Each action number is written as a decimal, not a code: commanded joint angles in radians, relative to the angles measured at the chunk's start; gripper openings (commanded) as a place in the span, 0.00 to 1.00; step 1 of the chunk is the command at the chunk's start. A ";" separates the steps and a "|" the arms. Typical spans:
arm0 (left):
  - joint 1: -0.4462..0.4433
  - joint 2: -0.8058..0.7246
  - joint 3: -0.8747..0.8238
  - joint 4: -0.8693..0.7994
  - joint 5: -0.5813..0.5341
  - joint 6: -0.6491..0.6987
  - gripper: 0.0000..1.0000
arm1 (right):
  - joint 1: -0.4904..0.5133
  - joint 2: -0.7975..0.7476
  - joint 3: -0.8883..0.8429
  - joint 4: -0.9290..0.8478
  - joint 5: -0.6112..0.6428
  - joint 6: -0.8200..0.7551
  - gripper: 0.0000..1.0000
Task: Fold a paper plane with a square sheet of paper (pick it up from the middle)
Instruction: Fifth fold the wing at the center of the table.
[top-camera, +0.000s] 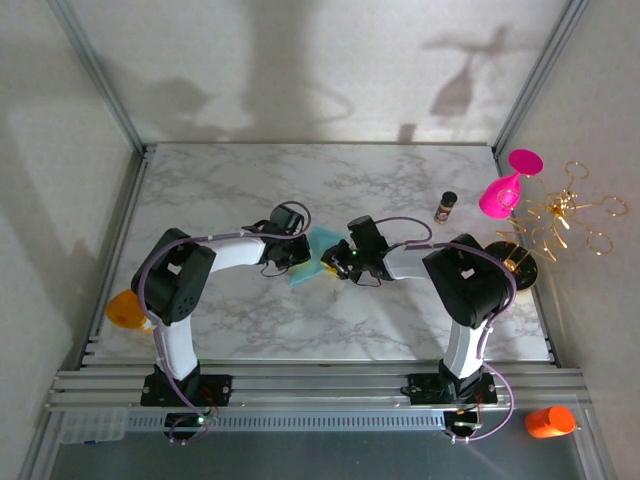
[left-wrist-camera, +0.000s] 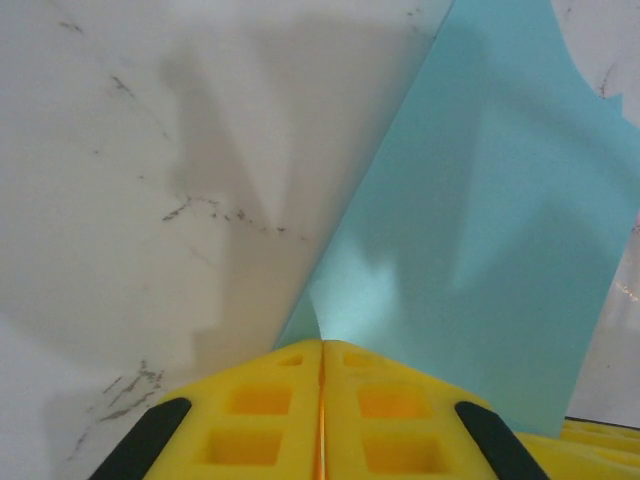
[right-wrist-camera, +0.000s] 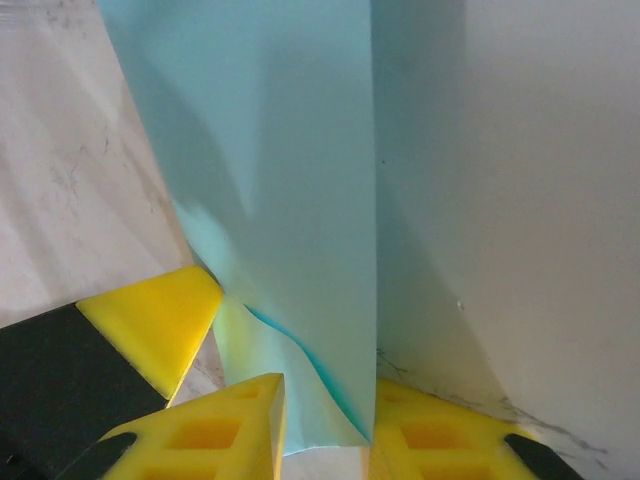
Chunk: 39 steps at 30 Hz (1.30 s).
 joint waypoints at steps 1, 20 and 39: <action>0.005 -0.007 -0.005 -0.057 -0.035 0.006 0.09 | -0.004 0.019 0.014 -0.036 0.025 -0.023 0.24; -0.020 -0.301 -0.179 0.218 -0.057 0.217 0.51 | -0.058 -0.177 -0.038 -0.070 0.107 -0.029 0.02; -0.201 -0.292 -0.374 0.600 -0.189 0.849 0.75 | -0.134 -0.182 -0.014 -0.111 -0.025 -0.018 0.03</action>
